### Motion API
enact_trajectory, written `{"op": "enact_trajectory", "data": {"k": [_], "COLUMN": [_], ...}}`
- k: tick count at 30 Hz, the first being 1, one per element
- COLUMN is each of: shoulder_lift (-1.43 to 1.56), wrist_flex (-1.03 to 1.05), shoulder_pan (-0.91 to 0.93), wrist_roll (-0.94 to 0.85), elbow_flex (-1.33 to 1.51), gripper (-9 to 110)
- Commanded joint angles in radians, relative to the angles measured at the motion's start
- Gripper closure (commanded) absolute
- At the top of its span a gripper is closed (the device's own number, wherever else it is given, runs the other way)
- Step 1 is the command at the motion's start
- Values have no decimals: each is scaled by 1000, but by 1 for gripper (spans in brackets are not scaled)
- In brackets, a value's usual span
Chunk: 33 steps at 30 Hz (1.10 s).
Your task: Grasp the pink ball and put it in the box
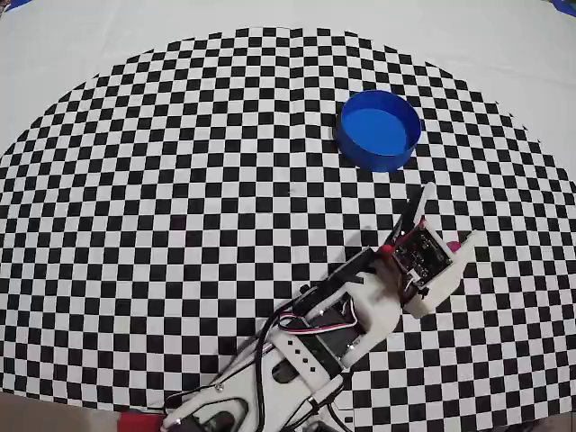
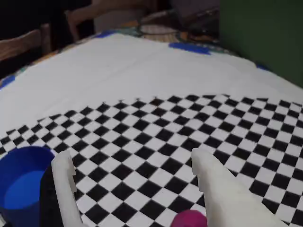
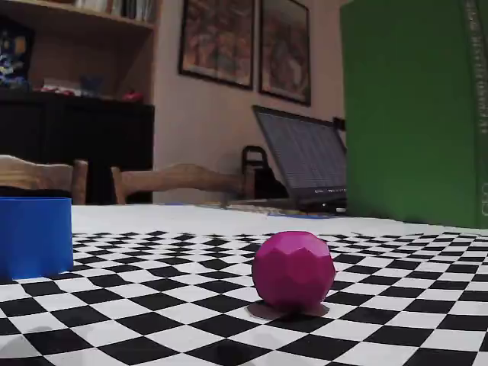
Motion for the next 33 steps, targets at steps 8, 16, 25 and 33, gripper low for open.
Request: {"op": "enact_trajectory", "data": {"k": [8,16,25,33], "shoulder_lift": [0,0,0,-15], "wrist_flex": [-9,-8,-6,-6], "shoulder_pan": [55,81,107,120], "wrist_roll": [-11,-11,-11,-11], "elbow_flex": [6,6,6,6], "gripper": [73,73,73,73]}}
